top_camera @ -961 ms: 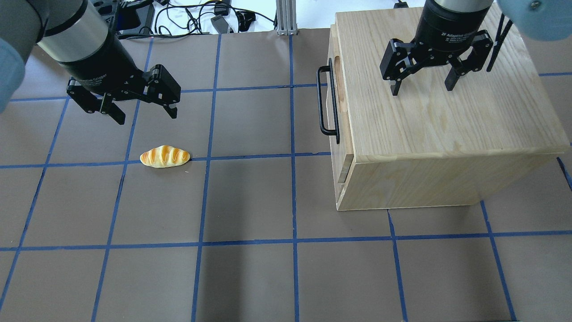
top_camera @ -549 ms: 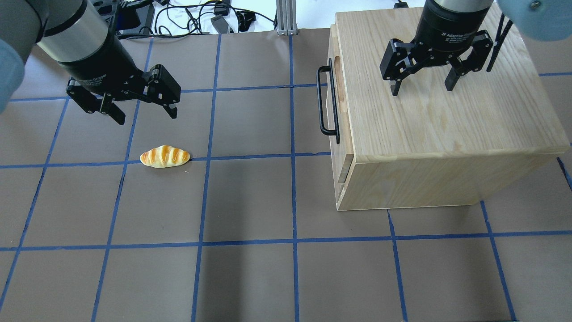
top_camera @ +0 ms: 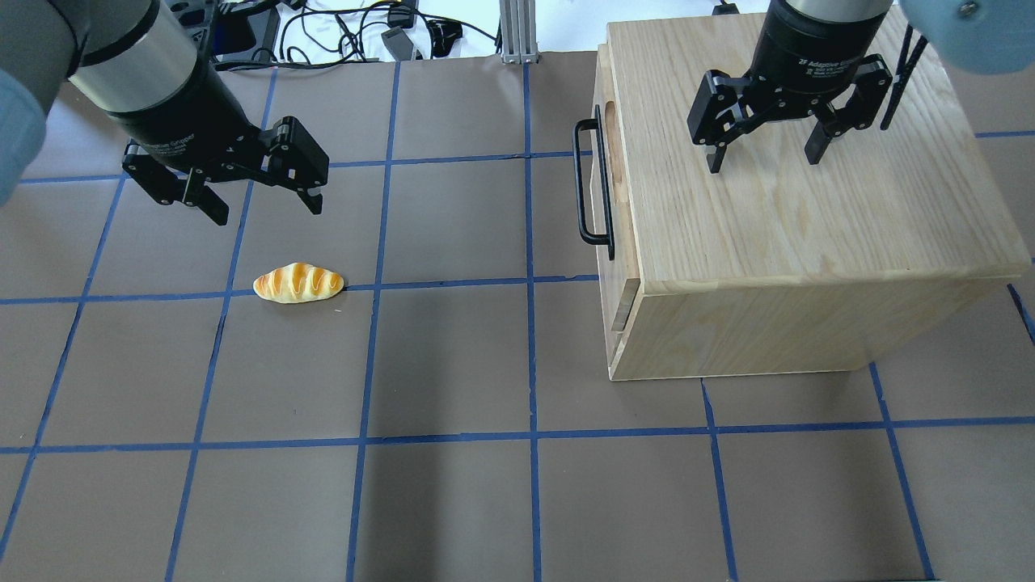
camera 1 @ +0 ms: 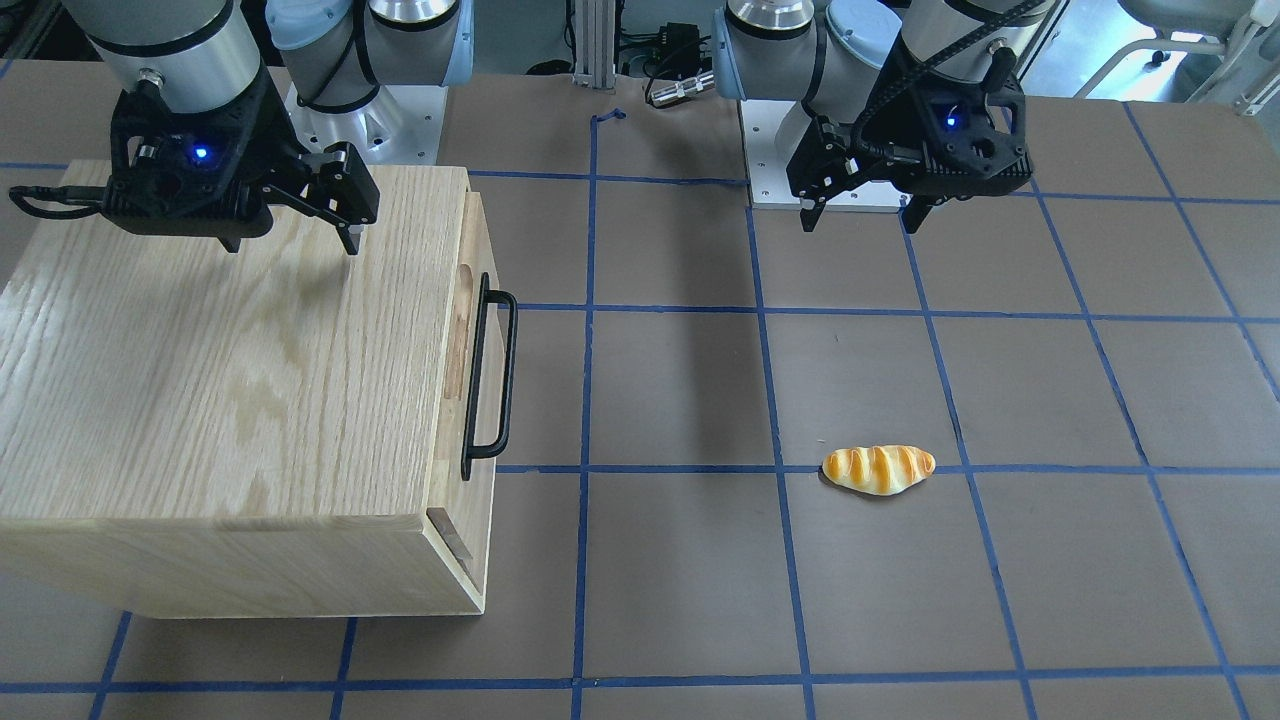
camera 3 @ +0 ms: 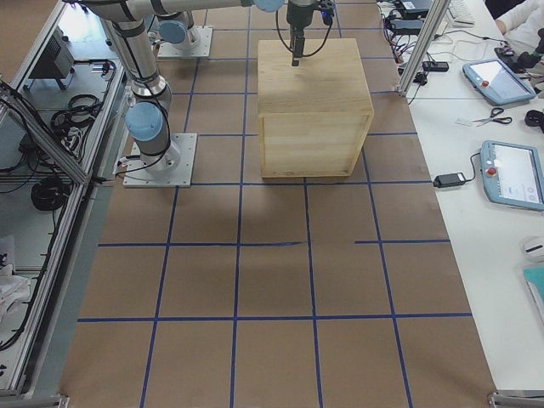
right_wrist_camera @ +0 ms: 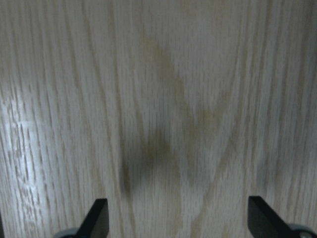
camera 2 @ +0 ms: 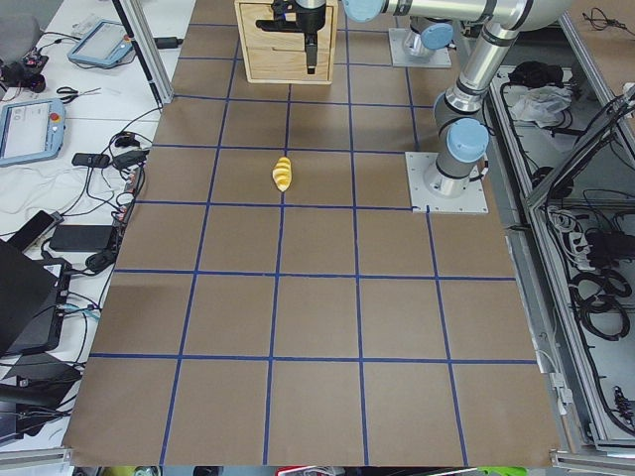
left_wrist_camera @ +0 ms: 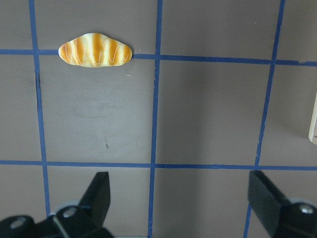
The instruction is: Open upper drawer
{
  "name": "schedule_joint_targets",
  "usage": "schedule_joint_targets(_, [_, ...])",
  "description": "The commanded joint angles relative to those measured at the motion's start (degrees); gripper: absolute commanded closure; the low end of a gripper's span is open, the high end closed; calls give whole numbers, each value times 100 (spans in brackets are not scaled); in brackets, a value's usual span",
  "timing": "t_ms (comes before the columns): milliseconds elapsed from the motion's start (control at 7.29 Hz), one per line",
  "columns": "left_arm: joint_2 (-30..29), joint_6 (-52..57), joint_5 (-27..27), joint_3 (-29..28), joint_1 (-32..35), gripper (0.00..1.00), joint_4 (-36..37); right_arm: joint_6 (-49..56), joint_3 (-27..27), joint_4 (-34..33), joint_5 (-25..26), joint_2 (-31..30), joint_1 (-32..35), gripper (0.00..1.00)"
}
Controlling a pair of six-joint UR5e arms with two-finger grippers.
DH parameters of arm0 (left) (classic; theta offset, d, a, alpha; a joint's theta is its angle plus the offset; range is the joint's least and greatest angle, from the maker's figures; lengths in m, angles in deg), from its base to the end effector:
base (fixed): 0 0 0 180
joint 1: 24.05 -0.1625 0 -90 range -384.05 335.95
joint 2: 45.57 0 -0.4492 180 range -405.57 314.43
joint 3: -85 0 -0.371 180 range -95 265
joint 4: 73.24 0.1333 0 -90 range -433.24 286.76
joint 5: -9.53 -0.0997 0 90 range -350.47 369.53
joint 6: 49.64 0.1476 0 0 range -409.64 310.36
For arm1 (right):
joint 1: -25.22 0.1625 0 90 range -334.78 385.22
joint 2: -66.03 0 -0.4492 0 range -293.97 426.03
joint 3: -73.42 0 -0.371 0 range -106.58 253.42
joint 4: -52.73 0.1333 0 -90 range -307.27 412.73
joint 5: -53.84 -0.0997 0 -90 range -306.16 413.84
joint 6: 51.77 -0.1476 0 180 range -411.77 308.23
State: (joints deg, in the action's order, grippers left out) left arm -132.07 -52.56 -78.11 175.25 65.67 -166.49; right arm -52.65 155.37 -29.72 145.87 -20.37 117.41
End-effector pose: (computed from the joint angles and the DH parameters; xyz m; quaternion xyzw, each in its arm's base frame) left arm -0.1372 -0.4434 0.4844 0.0279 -0.9994 -0.0005 0.0206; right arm 0.1467 -0.4844 0.4869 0.0119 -0.9994 -0.0266 0.0184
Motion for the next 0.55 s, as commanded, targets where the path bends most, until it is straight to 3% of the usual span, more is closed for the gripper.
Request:
schedule_joint_targets(0, [-25,-24,-7,-7,10,0,0,0,-3,0,0,0,0,0])
schedule_joint_targets(412, [-148,-41,-42,-86,11,0,-88,0,-3,0,0,0,0,0])
